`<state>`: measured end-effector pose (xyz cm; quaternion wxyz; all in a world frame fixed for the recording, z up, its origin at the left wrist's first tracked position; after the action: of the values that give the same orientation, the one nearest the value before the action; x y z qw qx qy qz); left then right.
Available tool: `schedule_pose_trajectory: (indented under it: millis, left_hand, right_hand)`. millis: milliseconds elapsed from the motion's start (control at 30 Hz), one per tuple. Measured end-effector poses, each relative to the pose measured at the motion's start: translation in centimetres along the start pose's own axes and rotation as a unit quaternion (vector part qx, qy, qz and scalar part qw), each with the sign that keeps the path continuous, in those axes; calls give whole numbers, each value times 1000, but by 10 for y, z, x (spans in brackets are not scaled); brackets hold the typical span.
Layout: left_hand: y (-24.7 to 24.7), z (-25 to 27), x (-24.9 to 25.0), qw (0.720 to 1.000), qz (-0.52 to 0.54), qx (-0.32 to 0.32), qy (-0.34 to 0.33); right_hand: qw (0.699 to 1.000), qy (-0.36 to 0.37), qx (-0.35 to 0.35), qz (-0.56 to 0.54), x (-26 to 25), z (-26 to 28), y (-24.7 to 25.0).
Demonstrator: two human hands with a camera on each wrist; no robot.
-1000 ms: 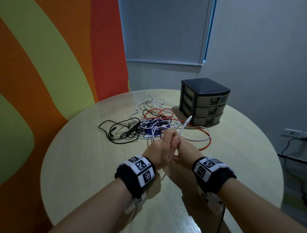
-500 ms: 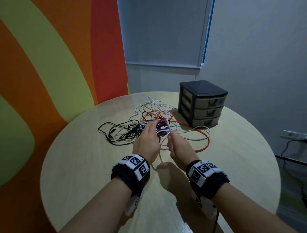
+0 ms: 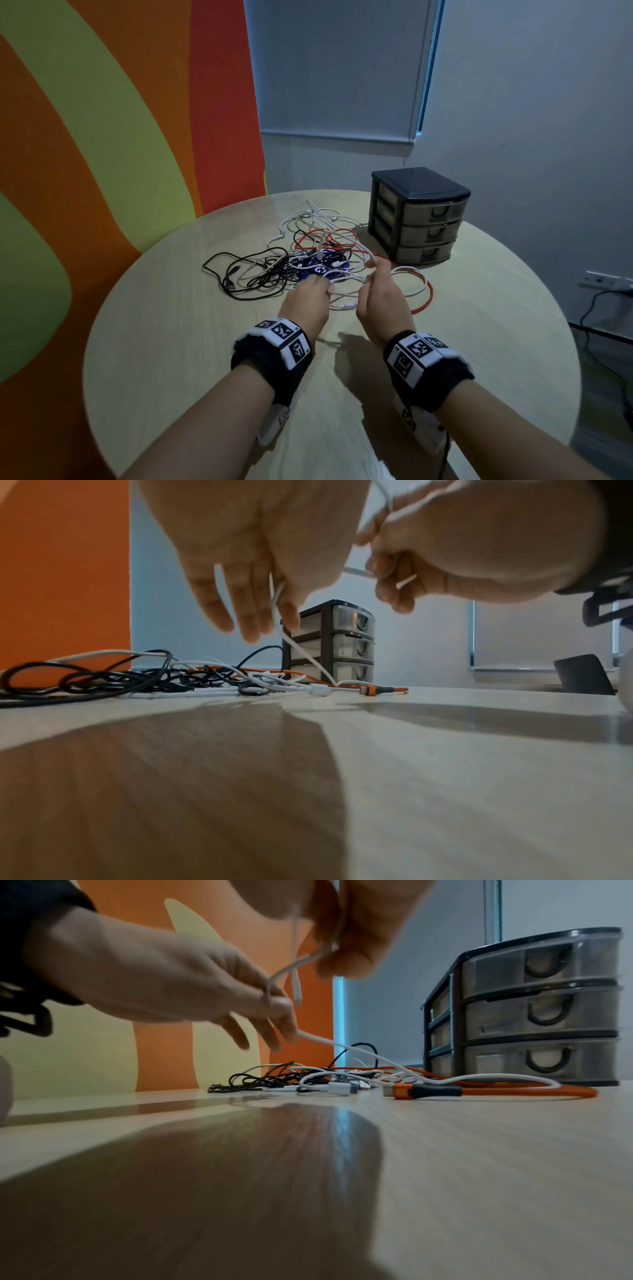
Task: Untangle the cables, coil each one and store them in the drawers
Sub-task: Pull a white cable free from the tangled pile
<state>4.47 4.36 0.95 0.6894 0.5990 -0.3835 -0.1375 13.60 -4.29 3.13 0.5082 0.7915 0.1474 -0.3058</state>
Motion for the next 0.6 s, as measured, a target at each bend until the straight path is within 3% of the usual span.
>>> schedule_pose_trajectory:
  millis: [100, 233, 333, 467, 533, 600]
  left_hand:
    - [11, 12, 13, 993, 5, 82, -86]
    - [12, 22, 24, 987, 11, 58, -150]
    - [9, 21, 24, 990, -8, 15, -138]
    - [4, 15, 22, 996, -48, -39, -70]
    - [10, 16, 19, 998, -31, 16, -45]
    - [19, 19, 15, 993, 3, 110, -43]
  right_hand:
    - [993, -106, -42, -10, 16, -4, -5]
    - [980, -174, -94, 20, 26, -4, -14]
    - [978, -178, -104, 23, 28, -6, -16]
    - [984, -154, -87, 28, 25, -8, -12]
    - [987, -132, -81, 31, 22, -8, -10]
    - [991, -112, -72, 25, 18, -6, -6]
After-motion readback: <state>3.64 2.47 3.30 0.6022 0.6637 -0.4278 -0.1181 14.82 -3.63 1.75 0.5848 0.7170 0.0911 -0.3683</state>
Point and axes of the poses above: each hand's wrist, its own z-axis away from the middle knuckle, its own y-axis out of the back of the hand, x = y × z, the point moved 5 cm from there along -z, towards the middle knuckle, and after that the axes turned 15 degrees about -x, right-handed, at the moved point
